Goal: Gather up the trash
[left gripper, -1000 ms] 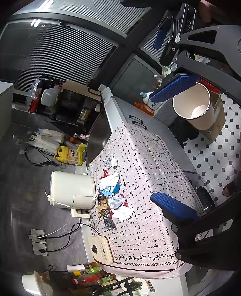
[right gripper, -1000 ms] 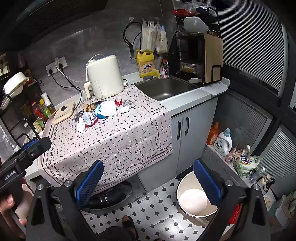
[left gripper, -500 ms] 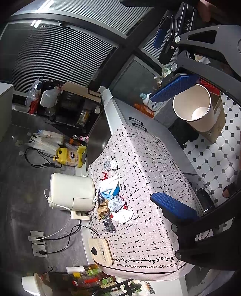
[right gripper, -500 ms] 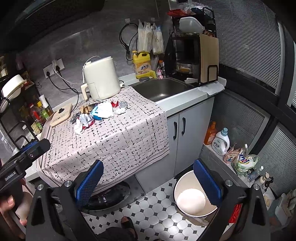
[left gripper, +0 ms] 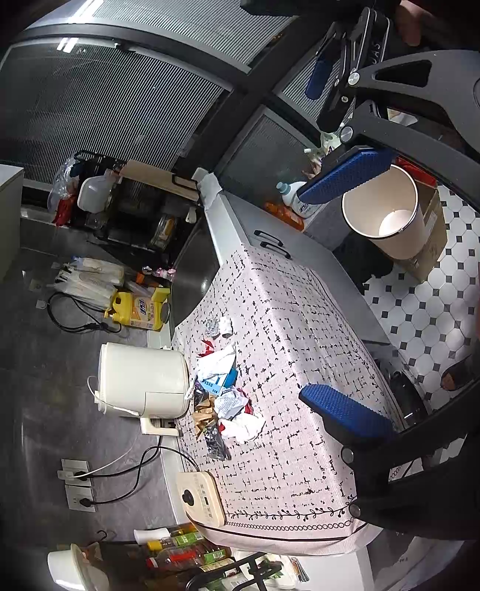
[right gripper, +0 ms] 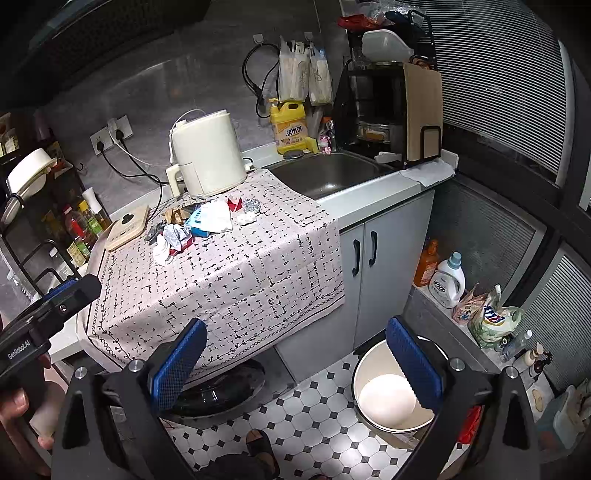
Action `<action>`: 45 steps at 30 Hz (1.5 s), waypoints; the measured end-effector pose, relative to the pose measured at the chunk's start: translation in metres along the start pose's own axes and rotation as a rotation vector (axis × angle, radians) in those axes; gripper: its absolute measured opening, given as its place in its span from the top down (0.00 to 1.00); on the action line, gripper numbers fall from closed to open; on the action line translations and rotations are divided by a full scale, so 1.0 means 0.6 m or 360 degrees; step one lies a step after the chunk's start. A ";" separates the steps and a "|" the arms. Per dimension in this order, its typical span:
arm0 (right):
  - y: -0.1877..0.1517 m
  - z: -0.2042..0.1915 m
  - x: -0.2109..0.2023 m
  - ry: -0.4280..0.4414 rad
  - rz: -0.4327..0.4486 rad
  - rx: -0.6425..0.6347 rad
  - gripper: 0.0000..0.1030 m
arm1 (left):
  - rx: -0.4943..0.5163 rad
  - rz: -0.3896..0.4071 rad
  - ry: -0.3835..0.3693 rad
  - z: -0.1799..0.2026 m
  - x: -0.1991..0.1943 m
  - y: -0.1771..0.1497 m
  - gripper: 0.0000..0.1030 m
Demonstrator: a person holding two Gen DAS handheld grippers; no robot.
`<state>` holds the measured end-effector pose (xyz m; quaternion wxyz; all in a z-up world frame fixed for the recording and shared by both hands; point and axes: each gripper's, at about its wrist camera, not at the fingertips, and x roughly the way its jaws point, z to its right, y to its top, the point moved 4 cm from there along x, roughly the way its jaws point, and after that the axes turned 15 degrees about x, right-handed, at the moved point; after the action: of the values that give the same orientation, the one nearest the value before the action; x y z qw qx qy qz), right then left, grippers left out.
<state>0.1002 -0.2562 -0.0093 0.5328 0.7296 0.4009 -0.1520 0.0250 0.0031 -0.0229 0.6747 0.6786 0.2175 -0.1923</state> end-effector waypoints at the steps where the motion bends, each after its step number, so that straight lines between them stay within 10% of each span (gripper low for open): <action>1: 0.000 -0.001 0.003 0.0002 -0.0005 0.0003 0.07 | -0.0004 -0.0004 0.0004 -0.002 0.000 0.000 0.06; 19: 0.026 -0.076 0.100 0.0078 -0.0138 -0.0071 0.09 | -0.0185 -0.0091 0.0093 -0.123 0.046 -0.013 0.06; 45: 0.141 -0.195 0.321 -0.0019 -0.0248 0.0065 0.23 | -0.0342 -0.0186 -0.0102 -0.345 0.329 0.057 0.36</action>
<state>0.2611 -0.0792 -0.0335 0.5067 0.7060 0.4501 -0.2055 0.2015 0.2175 -0.1004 0.7377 0.5821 0.2544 -0.2283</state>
